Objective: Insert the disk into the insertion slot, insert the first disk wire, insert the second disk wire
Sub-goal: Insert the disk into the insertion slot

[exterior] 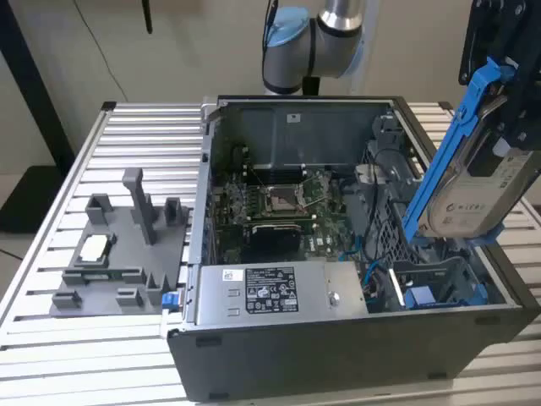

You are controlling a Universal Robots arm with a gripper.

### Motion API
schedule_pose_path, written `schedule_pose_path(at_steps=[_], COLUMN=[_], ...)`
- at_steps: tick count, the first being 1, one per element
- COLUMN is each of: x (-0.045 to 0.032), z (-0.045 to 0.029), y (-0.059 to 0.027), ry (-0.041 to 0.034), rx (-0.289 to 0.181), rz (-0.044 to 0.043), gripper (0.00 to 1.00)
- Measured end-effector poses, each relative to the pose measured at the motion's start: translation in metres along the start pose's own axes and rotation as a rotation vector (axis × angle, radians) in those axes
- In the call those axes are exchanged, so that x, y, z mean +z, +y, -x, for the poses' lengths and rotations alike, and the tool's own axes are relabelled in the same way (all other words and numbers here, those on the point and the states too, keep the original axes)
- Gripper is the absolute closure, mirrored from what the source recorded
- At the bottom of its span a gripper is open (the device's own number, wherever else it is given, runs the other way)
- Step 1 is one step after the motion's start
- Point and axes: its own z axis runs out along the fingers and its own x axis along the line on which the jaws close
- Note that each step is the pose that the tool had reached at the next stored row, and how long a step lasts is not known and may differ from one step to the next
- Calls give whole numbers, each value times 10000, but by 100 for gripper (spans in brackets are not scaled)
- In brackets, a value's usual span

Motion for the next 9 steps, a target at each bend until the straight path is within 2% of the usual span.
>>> schedule_pose_path(at_steps=[9], x=[0], z=[0], y=[0], ry=[0], rx=[0], rz=[0], gripper=[67])
